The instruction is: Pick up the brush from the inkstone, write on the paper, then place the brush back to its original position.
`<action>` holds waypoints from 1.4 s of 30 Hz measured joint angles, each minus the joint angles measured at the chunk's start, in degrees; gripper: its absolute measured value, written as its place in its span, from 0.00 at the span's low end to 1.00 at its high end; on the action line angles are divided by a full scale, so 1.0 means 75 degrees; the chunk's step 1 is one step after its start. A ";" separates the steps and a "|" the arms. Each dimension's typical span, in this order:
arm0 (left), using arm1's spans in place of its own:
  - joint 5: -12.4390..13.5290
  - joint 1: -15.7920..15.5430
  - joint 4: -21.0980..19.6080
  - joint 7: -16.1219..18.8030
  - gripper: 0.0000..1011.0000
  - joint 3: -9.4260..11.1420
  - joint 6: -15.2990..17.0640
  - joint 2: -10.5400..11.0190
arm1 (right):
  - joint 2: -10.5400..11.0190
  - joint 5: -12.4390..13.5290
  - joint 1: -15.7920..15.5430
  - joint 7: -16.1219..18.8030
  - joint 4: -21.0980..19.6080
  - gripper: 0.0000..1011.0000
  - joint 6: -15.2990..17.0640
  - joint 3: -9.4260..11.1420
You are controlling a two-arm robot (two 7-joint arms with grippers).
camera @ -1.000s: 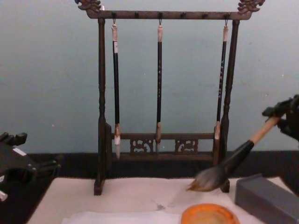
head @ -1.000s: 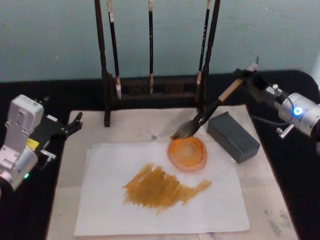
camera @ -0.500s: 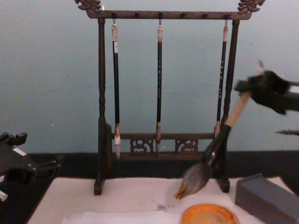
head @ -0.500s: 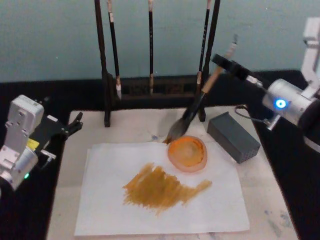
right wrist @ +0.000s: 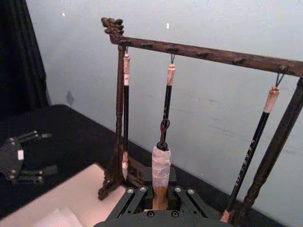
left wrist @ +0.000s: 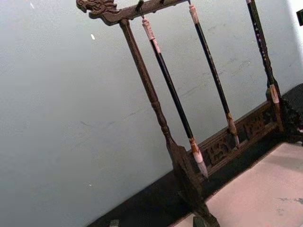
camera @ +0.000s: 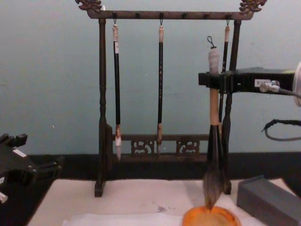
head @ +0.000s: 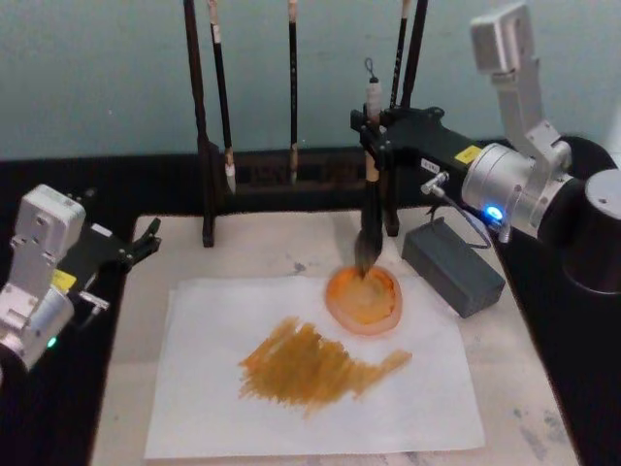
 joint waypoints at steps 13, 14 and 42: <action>0.0000 0.0000 -0.0001 0.0000 1.00 0.0000 0.0000 0.0000 | -0.0096 -0.0149 -0.0105 -0.0103 -0.0025 0.15 0.0008 0.0222; 0.0000 0.0000 0.0000 0.0000 1.00 0.0000 0.0000 0.0000 | -0.0093 -0.0152 -0.0104 -0.0104 -0.0025 0.15 0.0008 0.0213; 0.0000 0.0000 0.0000 0.0000 1.00 0.0000 0.0000 0.0000 | -0.0177 -0.0271 -0.0001 0.0079 0.0072 0.15 -0.0039 0.0151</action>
